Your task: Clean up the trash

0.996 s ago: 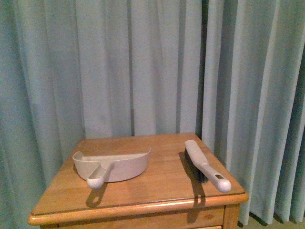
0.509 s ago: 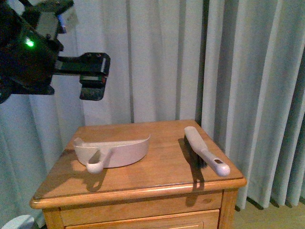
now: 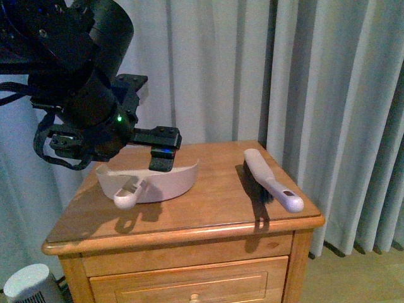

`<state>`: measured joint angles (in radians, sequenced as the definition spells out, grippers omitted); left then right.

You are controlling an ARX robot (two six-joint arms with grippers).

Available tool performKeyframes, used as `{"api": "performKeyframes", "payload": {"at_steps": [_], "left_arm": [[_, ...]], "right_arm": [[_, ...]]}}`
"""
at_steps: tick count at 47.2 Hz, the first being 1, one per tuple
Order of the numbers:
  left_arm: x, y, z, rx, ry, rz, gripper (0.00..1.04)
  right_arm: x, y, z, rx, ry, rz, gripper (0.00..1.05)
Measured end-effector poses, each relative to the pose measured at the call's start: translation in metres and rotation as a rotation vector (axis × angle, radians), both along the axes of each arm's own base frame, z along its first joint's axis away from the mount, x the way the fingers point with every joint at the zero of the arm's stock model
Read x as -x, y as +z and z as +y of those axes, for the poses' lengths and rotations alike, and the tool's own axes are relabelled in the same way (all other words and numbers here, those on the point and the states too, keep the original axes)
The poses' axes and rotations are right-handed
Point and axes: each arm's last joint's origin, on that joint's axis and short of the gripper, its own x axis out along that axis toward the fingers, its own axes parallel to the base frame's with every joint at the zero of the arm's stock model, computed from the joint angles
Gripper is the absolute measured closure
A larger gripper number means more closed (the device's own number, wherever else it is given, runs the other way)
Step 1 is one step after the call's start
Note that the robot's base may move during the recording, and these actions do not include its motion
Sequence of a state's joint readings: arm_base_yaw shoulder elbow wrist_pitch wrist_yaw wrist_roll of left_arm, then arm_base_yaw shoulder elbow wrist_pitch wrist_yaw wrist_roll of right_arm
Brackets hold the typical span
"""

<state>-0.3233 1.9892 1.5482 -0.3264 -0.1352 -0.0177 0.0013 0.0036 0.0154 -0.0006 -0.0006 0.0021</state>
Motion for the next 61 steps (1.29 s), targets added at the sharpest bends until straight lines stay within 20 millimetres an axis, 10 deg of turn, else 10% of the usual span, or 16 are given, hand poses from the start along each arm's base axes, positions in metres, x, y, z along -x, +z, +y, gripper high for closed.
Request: {"api": "performKeyframes", "payload": {"at_steps": [16,52,61], "left_arm": [[-0.016,-0.04,0.008,-0.025,0.056,0.07,0.08],[-0.025,-0.062,0.013,-0.064,0.066,0.071,0.08],[-0.026,-0.062,0.015,-0.068,0.069,0.073,0.33]], "right_arm": [[0.0,0.0,0.0,0.0,0.001,0.0,0.07],[0.0,0.0,0.0,0.0,0.0,0.0,0.07],[0.0,0.0,0.0,0.0,0.0,0.0,0.07]]}}
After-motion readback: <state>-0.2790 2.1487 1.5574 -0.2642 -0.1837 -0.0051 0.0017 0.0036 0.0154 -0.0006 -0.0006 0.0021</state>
